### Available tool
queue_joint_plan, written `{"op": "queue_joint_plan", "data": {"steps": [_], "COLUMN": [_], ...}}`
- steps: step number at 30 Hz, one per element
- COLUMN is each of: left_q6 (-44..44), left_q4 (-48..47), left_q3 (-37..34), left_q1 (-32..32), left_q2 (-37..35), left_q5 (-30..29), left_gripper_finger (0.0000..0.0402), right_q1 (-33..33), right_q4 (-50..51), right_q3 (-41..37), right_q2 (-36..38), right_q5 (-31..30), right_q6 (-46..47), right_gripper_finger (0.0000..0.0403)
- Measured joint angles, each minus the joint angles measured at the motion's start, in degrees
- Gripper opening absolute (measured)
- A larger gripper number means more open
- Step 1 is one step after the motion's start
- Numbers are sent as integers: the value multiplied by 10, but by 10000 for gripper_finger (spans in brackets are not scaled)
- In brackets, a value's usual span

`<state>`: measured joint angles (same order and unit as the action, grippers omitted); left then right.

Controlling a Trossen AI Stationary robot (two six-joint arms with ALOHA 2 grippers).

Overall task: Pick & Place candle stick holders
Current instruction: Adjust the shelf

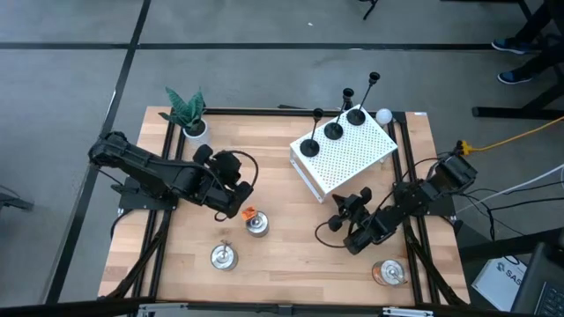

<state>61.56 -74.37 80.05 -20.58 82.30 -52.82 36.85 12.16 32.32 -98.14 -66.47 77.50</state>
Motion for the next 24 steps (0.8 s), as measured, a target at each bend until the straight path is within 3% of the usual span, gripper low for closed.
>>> {"op": "queue_joint_plan", "data": {"steps": [13,24], "left_q6": [-3,-3], "left_q4": [0,0], "left_q3": [0,0], "left_q1": [0,0], "left_q2": [11,11], "left_q5": [-2,-2], "left_gripper_finger": [59,59], "right_q1": [-50,-83], "right_q4": [-24,-215], "right_q3": [0,0], "right_q2": [-9,-9], "right_q5": [-27,1], "right_q6": [-22,-261], "right_gripper_finger": [4,4]}}
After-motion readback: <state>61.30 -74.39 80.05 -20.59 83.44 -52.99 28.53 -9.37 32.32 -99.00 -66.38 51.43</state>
